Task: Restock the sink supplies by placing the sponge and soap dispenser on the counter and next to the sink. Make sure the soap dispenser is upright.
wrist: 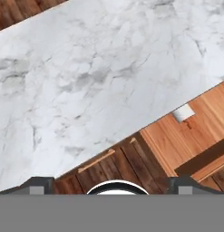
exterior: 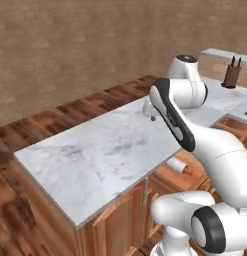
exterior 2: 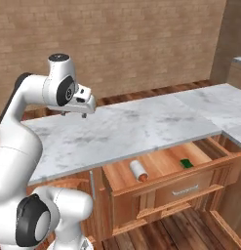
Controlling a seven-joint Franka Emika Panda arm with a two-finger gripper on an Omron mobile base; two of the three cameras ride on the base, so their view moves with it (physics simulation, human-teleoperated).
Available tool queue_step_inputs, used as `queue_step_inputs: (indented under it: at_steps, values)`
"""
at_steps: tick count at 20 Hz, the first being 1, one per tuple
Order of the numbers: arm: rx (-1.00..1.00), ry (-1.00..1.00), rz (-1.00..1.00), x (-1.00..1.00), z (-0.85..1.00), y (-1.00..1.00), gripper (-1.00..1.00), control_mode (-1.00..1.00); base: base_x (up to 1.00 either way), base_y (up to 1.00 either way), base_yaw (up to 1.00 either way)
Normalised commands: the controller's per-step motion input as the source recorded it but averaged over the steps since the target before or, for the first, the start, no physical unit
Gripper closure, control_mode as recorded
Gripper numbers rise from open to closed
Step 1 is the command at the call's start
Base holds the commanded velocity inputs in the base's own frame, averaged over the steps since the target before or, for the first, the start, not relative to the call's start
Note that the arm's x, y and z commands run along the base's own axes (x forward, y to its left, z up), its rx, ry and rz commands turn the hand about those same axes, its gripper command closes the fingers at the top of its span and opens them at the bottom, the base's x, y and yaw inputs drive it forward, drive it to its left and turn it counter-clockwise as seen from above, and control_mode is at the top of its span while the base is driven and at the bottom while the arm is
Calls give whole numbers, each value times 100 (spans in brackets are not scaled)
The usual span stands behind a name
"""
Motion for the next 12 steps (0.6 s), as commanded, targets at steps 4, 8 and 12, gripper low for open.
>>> queue_step_inputs:
  at_steps: [4,8,12]
  values:
    - [0,0,0,0,0,0,-100,100,24,12,-34]
    - [0,0,0,0,0,0,-100,100,-9,-47,-36]
    - [0,0,0,0,0,0,-100,100,0,-63,-28]
